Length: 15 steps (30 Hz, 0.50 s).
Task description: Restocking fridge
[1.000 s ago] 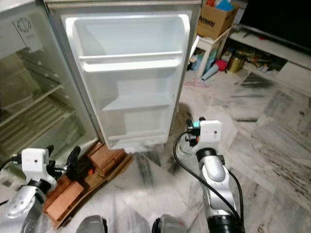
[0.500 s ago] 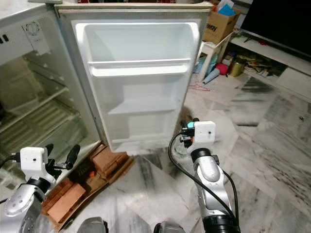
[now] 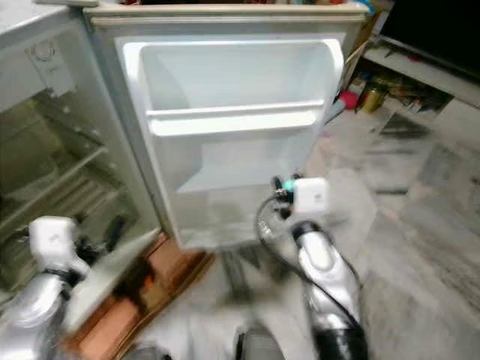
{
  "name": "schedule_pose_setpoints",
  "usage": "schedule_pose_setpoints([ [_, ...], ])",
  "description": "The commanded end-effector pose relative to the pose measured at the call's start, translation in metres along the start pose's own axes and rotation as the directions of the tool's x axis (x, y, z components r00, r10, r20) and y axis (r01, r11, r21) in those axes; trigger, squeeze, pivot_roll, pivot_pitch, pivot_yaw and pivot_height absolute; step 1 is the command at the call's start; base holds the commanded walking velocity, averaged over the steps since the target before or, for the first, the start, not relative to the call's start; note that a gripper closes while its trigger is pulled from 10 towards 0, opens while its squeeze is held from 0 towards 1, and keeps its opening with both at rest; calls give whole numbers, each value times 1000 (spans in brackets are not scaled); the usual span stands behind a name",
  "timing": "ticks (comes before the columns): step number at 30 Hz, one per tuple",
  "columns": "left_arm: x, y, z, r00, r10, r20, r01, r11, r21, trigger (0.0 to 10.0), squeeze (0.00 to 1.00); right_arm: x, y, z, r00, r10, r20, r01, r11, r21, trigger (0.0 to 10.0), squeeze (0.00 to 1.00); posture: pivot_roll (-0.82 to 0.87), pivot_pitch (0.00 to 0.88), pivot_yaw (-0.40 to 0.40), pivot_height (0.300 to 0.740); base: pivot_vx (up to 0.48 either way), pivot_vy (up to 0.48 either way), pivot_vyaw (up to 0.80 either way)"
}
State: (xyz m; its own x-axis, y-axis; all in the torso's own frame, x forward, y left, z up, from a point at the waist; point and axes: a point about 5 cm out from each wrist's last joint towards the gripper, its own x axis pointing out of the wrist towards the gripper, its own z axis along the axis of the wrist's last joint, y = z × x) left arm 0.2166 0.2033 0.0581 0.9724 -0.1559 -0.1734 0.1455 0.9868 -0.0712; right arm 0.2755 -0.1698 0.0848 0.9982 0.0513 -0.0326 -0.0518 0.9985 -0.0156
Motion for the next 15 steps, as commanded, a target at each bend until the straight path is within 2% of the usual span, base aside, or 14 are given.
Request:
schedule_pose_setpoints([
  [1, -4, 7, -2, 999, 27, -21, -27, 999, 20, 10000, 0, 4, 9, 8, 999, 22, 41, -22, 1000, 7, 10000, 0, 85, 75, -58, 740, 0, 0, 0],
  [15, -8, 3, -6, 999, 33, -36, -33, 999, 20, 10000, 0, 11, 6, 10, 999, 8, 50, -9, 1000, 4, 10000, 0, 90, 91, -53, 740, 0, 0, 0],
])
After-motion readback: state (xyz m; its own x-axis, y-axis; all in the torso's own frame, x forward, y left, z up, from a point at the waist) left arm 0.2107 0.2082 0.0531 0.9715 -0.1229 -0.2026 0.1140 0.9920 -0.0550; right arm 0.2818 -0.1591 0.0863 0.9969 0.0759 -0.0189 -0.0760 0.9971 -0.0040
